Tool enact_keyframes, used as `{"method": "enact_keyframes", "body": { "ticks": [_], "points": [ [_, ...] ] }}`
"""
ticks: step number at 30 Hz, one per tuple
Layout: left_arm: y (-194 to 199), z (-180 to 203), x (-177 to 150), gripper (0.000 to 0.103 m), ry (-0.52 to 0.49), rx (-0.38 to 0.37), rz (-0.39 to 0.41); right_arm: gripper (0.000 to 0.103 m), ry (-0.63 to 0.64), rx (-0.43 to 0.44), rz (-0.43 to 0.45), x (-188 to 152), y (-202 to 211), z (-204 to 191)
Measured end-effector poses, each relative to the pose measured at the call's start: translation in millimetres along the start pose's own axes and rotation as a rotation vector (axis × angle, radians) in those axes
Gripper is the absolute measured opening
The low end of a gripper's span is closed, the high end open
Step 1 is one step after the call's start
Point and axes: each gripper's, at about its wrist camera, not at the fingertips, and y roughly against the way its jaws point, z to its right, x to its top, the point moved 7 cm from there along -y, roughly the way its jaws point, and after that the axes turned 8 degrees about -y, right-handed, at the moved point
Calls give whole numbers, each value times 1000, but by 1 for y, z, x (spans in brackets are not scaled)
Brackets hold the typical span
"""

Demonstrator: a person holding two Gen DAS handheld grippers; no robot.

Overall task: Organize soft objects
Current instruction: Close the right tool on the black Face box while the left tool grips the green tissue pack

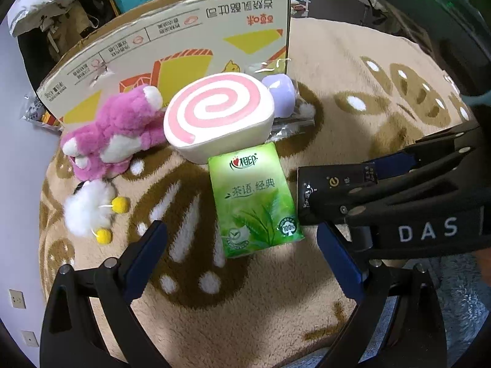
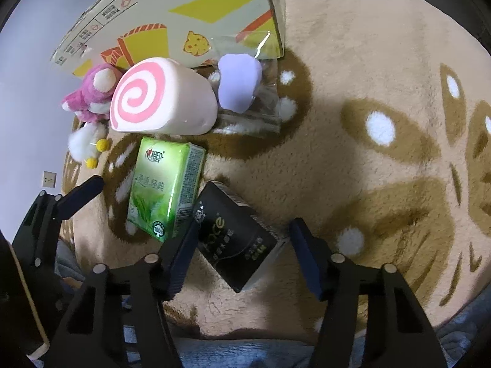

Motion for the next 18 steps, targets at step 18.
{"method": "enact_keyframes", "body": {
  "ticks": [18],
  "points": [
    [-15,0,4,65,19,-24,-35,38,-27,45,41,8,25,2]
  ]
}}
